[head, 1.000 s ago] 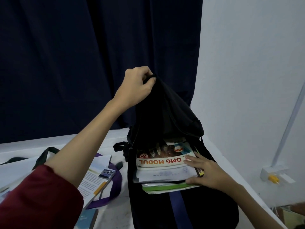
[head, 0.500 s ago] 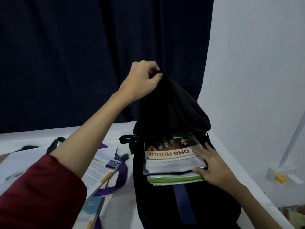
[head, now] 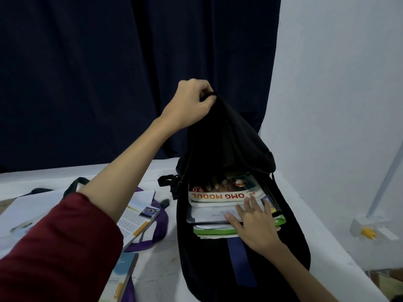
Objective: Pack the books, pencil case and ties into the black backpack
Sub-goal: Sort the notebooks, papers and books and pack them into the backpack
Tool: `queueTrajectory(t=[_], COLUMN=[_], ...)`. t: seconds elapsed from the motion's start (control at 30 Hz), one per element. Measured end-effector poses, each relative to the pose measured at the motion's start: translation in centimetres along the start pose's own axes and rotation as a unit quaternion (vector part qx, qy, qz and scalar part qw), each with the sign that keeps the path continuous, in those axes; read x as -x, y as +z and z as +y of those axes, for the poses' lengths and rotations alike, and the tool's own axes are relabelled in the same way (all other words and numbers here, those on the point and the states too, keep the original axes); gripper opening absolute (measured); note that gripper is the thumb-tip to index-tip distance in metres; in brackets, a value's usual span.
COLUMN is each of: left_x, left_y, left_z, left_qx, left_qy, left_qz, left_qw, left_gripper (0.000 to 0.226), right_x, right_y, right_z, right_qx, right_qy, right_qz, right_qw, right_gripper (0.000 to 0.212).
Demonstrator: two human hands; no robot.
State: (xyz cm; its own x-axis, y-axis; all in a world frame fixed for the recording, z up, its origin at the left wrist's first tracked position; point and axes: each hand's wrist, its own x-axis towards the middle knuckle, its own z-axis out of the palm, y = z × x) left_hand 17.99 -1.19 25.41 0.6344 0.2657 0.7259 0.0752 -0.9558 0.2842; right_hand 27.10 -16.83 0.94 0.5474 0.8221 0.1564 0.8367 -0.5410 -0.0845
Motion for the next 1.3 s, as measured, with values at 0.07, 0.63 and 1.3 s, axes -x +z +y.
queueTrajectory(t=[0.07, 0.63, 1.3], left_x=[0.1, 15.8, 35.9], left_y=[0.2, -1.4, -15.1], left_z=[0.1, -5.9, -29.8], left_qx=[0.004, 0.079, 0.473], left_qy=[-0.005, -0.248, -0.652], left_qz=[-0.005, -0.369, 0.195], left_qw=[1.0, 0.892, 0.559], left_gripper=[0.015, 0.032, 0.011], right_x=[0.2, -0.1, -4.1], right_y=[0.2, -5.2, 5.6], right_z=[0.0, -7.3, -37.6], right_qx=[-0.018, -0.207, -0.301], right_qy=[0.005, -0.102, -0.107], right_qz=[0.011, 0.419, -0.149], right_qw=[1.0, 0.878, 0.936], right_gripper=[0.131, 0.024, 0.043])
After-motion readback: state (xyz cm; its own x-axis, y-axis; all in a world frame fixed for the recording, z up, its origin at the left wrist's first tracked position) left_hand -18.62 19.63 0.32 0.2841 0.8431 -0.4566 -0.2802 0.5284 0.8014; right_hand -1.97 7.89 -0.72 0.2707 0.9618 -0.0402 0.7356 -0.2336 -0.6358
